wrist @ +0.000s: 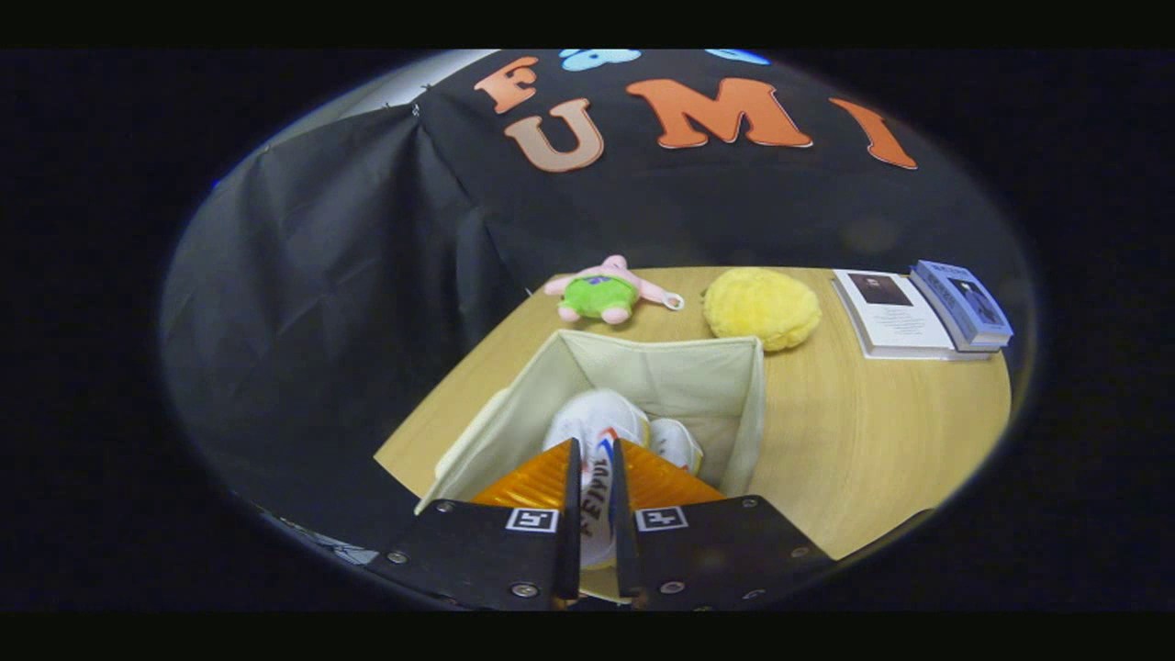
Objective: Open the storage box then place both shoes into the box .Put the left shoe in first, then the right shoe, with the right side of both shoes facing outward in a uniform manner.
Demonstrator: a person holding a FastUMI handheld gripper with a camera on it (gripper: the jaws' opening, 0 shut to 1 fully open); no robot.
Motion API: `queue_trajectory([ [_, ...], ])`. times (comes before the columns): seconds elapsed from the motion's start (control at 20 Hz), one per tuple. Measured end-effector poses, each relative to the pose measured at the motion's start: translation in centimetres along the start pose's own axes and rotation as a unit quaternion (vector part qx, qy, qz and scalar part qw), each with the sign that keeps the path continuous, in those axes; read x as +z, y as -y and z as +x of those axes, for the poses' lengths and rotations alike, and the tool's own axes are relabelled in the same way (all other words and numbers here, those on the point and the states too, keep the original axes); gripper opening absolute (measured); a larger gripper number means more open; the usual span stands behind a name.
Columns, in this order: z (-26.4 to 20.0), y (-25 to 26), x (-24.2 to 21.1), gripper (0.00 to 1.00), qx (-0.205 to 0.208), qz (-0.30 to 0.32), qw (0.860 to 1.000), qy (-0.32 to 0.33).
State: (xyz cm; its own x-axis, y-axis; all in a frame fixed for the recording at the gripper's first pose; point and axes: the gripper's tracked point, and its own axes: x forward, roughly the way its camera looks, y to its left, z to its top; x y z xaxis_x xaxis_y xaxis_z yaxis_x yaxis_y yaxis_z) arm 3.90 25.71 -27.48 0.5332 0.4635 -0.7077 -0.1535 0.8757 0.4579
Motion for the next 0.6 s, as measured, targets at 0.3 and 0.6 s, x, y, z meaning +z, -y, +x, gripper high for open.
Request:
queue_trajectory([
  [0.3, -4.1, 2.5, 4.4, 0.49, -0.025, 0.005, 0.994, 0.104],
  [0.6, -9.0, 5.5, 6.7, 0.78, -0.075, -0.051, 0.974, 0.210],
])
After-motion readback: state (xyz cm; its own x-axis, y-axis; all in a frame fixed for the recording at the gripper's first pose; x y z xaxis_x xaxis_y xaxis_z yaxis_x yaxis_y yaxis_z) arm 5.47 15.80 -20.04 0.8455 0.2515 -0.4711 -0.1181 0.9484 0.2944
